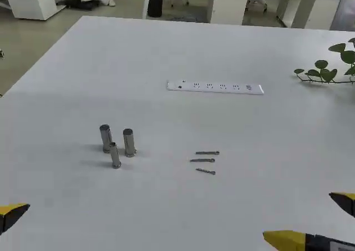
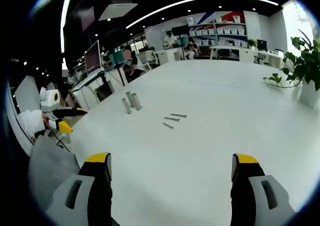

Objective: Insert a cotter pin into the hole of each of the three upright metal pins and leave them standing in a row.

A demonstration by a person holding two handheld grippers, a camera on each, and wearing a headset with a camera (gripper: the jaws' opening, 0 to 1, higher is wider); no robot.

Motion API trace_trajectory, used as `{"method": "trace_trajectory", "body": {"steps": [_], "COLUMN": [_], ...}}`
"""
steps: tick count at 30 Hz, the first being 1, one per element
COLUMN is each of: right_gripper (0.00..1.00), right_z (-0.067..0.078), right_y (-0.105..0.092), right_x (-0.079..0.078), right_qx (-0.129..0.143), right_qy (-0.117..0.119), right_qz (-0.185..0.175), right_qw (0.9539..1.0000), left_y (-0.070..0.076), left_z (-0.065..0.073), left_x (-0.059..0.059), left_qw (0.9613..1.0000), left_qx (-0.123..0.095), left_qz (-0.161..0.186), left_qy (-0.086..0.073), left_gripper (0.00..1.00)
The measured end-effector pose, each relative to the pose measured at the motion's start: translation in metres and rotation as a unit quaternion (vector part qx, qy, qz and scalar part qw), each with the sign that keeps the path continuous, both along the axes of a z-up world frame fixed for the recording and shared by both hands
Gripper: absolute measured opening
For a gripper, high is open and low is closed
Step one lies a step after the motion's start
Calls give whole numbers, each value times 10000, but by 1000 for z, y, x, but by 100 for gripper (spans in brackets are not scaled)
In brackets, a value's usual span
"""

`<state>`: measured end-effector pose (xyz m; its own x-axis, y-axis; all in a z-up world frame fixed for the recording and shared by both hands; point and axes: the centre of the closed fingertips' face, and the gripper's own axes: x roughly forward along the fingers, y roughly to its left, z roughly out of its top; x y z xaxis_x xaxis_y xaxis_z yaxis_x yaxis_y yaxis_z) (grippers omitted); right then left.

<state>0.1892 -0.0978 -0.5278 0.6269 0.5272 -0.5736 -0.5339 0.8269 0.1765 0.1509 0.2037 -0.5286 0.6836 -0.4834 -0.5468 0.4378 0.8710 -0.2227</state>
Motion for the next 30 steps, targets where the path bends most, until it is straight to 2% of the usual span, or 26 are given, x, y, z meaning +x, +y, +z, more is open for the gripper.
{"method": "trace_trajectory", "body": {"steps": [23, 30], "right_gripper": [98, 98], "right_z": [3, 8], "right_y": [-6, -6], "right_x": [0, -1], "right_qx": [-56, -78], "right_qy": [-40, -88], "right_qz": [-128, -183], "right_qw": [9999, 9998], "left_y": [2, 3], "left_z": [5, 5], "left_x": [12, 11], "left_qw": [9998, 9997], "left_qx": [-3, 5], "left_qz": [-132, -204], "left_qy": [-122, -123], "left_gripper": [98, 97]}}
